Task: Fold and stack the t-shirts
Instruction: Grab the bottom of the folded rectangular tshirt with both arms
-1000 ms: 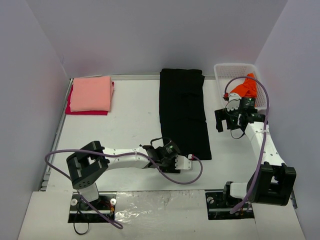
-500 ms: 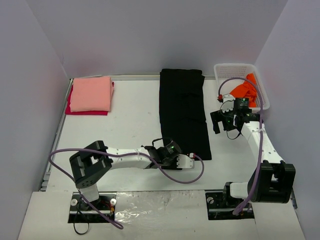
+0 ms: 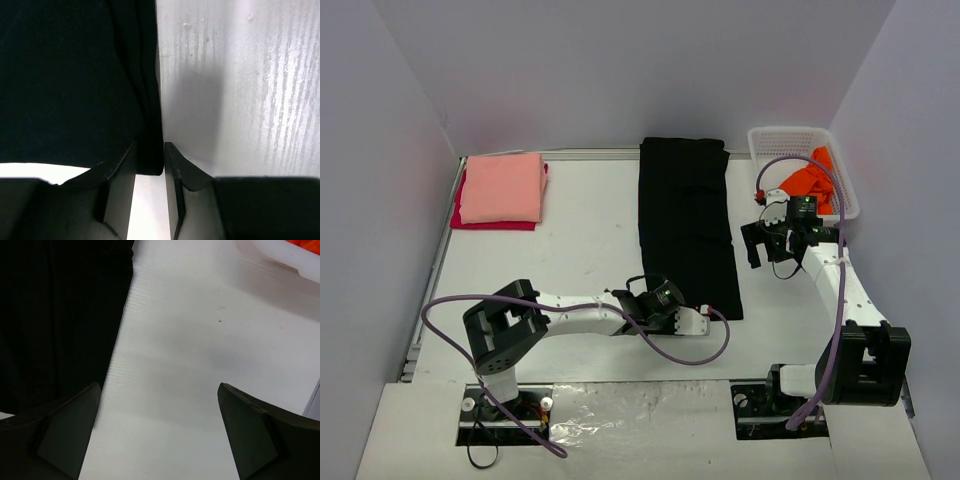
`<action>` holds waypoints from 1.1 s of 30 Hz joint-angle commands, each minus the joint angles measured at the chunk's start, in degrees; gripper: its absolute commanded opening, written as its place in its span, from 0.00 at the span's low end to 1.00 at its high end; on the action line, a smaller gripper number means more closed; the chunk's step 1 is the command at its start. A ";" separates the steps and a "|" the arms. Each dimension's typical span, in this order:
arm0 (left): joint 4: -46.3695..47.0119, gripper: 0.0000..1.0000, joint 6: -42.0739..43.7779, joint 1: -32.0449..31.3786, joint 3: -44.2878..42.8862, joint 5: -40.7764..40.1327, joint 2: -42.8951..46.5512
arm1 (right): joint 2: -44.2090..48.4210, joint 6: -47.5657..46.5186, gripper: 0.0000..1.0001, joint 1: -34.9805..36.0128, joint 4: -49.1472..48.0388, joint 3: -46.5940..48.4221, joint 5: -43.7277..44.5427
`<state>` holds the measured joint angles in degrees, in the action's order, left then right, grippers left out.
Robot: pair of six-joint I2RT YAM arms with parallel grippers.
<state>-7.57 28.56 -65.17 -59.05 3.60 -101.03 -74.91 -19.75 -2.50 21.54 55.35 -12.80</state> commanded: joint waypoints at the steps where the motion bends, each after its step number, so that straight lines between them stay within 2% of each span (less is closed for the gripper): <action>1: -6.40 0.29 1.24 1.01 0.07 -0.17 0.31 | -0.32 -0.73 1.00 0.92 -0.18 -0.51 1.46; 12: -7.80 0.27 1.50 2.06 -0.19 1.15 -0.83 | -0.41 -0.91 1.00 1.45 -0.10 -0.95 1.99; 13: -8.68 0.23 1.59 2.15 -0.37 1.67 -1.01 | -0.32 -0.91 1.00 1.45 -0.09 -0.95 1.99; 15: -10.00 0.03 2.03 2.50 -0.80 3.69 -1.10 | -0.14 -0.99 1.00 1.45 -0.18 -1.04 1.99; 20: -13.16 0.03 2.91 4.17 -0.98 9.40 0.75 | 0.12 -0.99 1.00 1.45 -0.09 -0.86 1.81; 23: -15.80 0.02 3.61 7.93 -1.95 15.99 2.41 | 1.26 -1.34 1.00 1.45 -0.01 -0.51 1.11; 24: -17.28 0.02 4.39 8.73 -2.30 19.57 2.68 | 1.70 -1.61 1.00 1.27 -0.01 -0.42 -0.98; 27: -19.22 0.02 5.19 11.28 -3.00 23.72 4.26 | 3.72 -3.27 1.00 1.27 0.26 -0.25 -4.16; 33: -24.41 0.02 5.02 15.15 -7.30 28.48 4.97 | 4.17 -8.11 1.00 1.53 4.20 1.16 -11.19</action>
<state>-25.80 32.67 -51.05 -62.41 26.33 -98.98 -71.53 -24.34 -1.39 22.37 54.85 -19.27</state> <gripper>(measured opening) 0.032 0.999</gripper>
